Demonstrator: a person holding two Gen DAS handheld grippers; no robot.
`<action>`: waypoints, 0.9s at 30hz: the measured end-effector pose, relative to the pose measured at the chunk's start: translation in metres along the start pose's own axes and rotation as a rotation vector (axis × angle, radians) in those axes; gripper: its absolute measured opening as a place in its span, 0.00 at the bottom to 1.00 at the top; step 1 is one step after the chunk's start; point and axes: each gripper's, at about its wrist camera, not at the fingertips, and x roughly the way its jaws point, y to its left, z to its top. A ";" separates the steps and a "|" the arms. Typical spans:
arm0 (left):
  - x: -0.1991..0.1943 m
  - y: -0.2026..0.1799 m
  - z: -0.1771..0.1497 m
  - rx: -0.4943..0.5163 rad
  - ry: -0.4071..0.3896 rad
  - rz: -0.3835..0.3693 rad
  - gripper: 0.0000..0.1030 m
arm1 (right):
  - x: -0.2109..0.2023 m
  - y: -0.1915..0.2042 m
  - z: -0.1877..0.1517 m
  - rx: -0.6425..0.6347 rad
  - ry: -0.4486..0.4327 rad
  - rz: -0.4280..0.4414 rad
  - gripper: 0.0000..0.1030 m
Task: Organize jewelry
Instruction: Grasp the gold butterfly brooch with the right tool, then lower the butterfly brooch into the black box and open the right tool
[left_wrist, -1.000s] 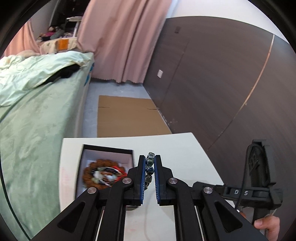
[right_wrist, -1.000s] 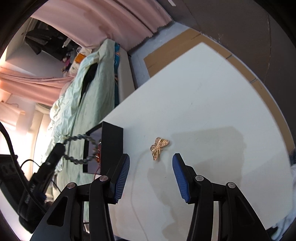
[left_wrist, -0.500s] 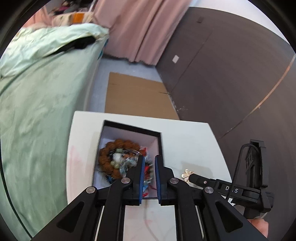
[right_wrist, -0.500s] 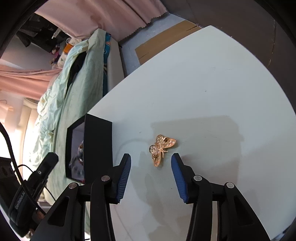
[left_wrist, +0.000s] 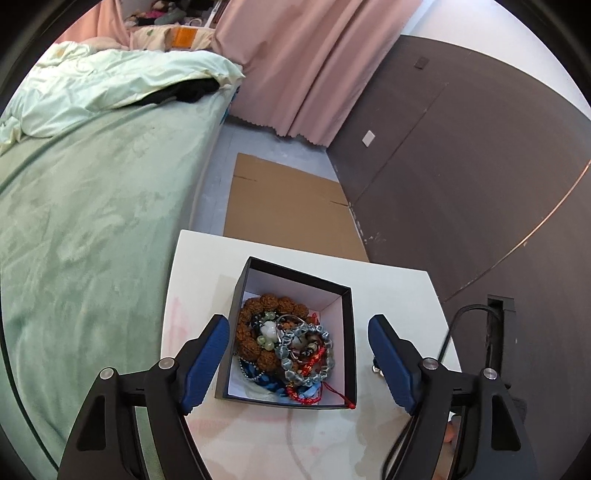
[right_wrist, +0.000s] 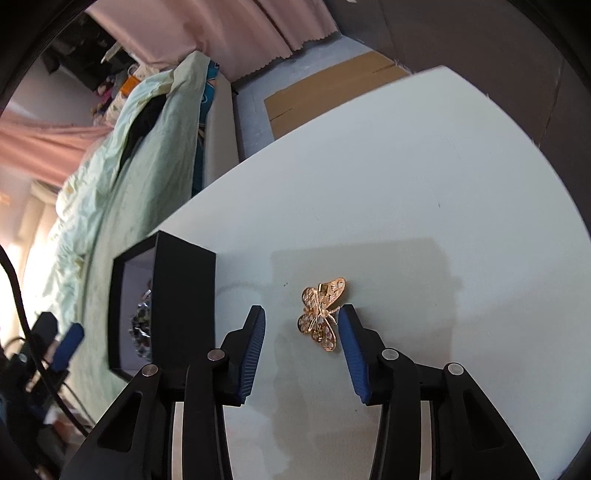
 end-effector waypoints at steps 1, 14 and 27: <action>-0.001 0.000 0.000 0.003 -0.004 0.001 0.76 | 0.000 0.003 -0.001 -0.015 -0.008 -0.031 0.36; -0.024 -0.001 -0.006 0.045 -0.068 0.038 0.76 | -0.035 -0.011 -0.007 0.055 -0.078 0.086 0.13; -0.054 0.011 -0.011 0.034 -0.125 0.035 1.00 | -0.060 0.050 -0.021 -0.061 -0.204 0.331 0.13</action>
